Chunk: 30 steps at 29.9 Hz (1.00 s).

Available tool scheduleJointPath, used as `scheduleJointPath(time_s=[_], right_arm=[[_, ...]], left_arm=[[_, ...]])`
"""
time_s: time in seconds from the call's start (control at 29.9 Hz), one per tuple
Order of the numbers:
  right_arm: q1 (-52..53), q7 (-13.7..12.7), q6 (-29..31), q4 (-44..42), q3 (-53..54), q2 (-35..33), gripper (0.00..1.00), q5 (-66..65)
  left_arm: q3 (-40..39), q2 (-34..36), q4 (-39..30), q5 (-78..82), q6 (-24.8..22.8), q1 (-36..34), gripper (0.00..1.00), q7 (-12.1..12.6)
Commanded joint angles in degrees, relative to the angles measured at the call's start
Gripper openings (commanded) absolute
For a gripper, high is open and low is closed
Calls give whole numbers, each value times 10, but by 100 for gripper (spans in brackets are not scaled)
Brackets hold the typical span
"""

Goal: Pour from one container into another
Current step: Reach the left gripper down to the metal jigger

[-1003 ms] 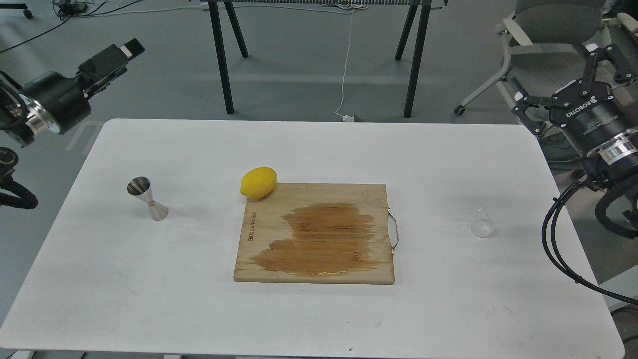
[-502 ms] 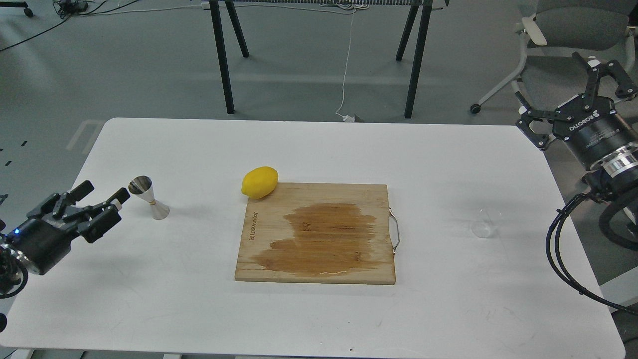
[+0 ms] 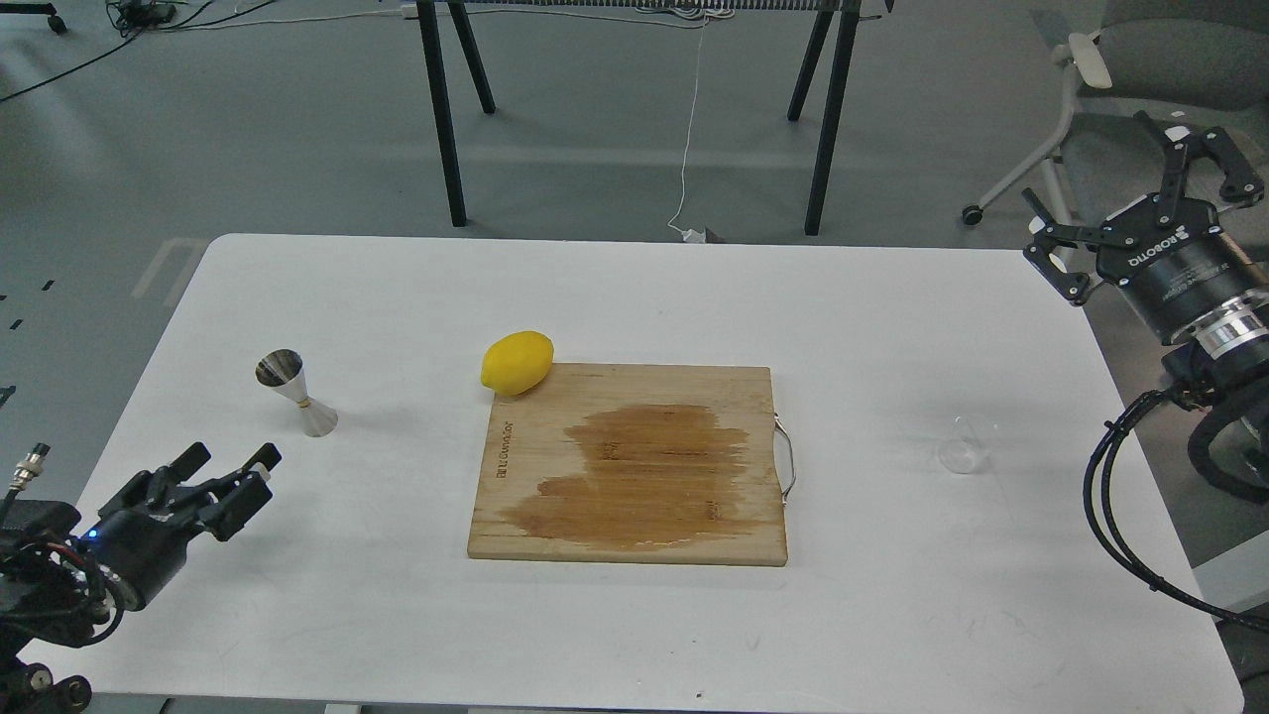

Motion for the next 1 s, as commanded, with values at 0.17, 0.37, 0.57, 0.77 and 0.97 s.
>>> scheduleJointPath(time_s=[0.17,0.37,0.57,0.77,0.97], right_arm=[[0,0,0,0,0,0,99,0],[0,0,0,1,0,0,99,1],[0,0,0,1,1,0,99,1],[0,0,0,1,2,-2,99,1],[0,-1,0,1,4,-2,99,1]], left_arm=[[28,-43,56,-3,0,-45,100,0],[43,-58,88,-5,0,-76,100,0],[50,-75,111,-6,0,-93,100,0],[50,-98,138,-6,0,-109,100,0],[52,-114,159,-7,0,-129,100,0]])
